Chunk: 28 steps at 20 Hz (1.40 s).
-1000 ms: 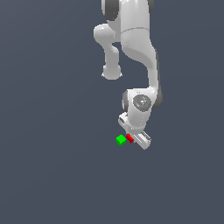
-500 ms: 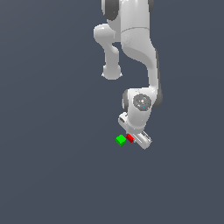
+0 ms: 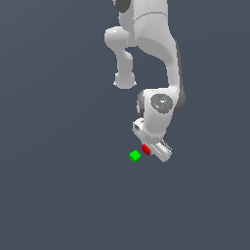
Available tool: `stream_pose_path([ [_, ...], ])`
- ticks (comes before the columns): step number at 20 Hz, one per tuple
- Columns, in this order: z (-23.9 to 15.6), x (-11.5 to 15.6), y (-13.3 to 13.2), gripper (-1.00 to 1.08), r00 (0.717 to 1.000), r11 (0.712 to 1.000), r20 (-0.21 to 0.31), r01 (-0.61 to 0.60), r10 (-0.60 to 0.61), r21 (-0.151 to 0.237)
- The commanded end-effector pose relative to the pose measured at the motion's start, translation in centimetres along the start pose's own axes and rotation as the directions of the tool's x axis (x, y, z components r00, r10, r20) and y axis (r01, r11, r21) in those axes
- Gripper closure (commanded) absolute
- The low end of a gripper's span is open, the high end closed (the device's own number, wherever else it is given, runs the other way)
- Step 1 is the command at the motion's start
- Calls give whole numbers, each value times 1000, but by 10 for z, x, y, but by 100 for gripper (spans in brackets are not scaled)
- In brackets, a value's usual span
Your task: Stack the red cube on top of the green cube.
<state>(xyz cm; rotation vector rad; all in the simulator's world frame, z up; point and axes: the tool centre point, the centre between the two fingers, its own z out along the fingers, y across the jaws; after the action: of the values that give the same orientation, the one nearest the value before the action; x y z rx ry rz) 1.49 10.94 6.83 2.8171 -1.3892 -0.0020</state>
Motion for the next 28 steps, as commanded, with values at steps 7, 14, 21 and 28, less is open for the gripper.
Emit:
stream_pose_path([
  [7, -46, 1, 0, 108, 1000, 1000, -1, 0, 0, 1],
  [14, -49, 2, 0, 108, 1000, 1000, -1, 0, 0, 2],
  [21, -25, 27, 9, 108, 1000, 1000, -1, 0, 0, 2],
  [28, 4, 57, 20, 108, 1000, 1000, -1, 0, 0, 1],
])
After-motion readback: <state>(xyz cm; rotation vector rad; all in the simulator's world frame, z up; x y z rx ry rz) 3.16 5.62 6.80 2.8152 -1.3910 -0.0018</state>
